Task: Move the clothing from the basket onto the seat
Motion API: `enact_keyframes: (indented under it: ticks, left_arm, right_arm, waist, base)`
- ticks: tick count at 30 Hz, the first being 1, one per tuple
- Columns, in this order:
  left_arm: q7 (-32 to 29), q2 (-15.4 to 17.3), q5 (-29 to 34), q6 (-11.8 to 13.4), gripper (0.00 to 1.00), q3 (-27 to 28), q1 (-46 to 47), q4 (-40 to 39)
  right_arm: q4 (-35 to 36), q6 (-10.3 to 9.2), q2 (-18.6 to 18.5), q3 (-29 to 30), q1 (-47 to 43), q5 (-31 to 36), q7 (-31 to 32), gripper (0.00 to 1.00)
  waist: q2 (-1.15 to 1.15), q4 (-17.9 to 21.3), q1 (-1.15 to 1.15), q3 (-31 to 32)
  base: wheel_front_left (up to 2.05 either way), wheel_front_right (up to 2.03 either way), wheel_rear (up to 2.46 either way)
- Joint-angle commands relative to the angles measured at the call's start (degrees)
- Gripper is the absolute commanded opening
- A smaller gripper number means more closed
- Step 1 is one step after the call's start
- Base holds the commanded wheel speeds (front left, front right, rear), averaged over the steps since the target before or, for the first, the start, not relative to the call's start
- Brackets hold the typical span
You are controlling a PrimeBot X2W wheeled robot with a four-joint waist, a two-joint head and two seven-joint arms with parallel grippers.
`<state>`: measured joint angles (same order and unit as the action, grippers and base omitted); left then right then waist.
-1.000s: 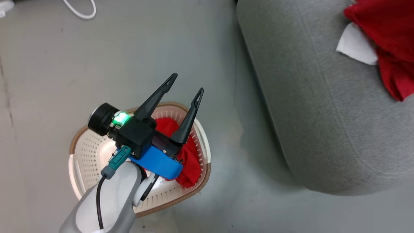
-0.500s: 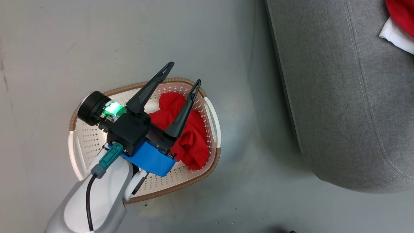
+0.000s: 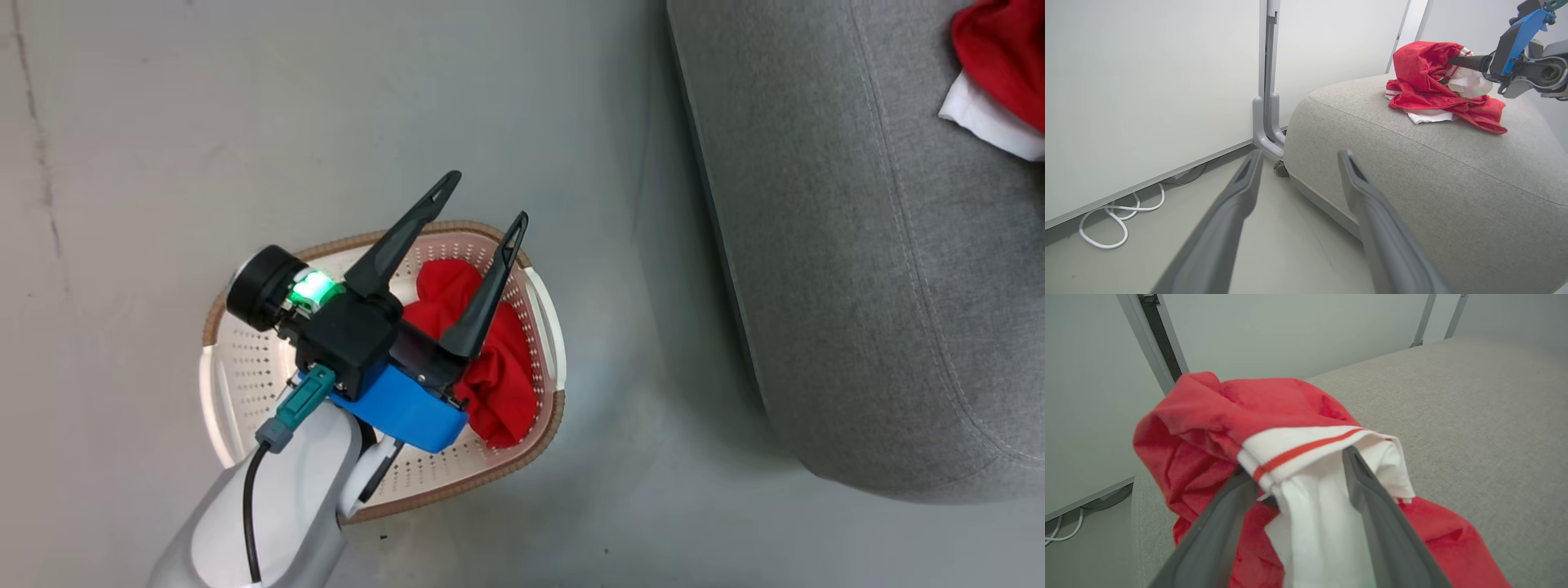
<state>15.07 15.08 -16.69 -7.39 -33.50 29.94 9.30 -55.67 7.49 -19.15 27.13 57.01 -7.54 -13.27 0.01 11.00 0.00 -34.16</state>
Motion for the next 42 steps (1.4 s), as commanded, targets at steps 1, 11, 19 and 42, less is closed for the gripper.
enact_keyframes:
  ticks: [1, 11, 19, 42]
  left_arm:
    - [0.2, -0.3, -0.4, -0.1, 1.00, 0.1, -0.5, 0.3]
    - [0.2, -3.5, -2.1, -0.1, 1.00, 3.1, -5.9, 3.3]
    - [0.2, -5.8, -3.4, -0.1, 1.00, 6.6, -12.1, 6.6]
    - [0.2, -8.0, -2.1, -0.1, 1.00, 20.5, -23.2, 12.3]
  right_arm:
    - [-0.3, 0.01, -0.6, -0.3, -0.5, 0.5, -0.4, 1.00]
    - [-3.1, 0.01, -2.2, -3.4, -5.8, 1.3, 0.1, 1.00]
    - [-2.9, 0.01, -2.3, -6.7, -13.1, 1.8, 0.5, 1.00]
    - [27.7, 0.01, 9.7, -15.4, -42.2, 0.0, 3.0, 1.00]
  waist:
    - [-0.01, -0.6, 0.00, 1.2]
    - [-0.01, -3.3, 0.00, 10.7]
    - [-0.01, -6.3, 0.00, 20.3]
    - [-0.01, -12.5, 0.00, 35.1]
  base:
    - [0.00, 0.00, 0.00]
    - [0.00, 0.00, 0.00]
    - [0.00, 0.00, 0.00]
    - [0.00, 0.00, 0.00]
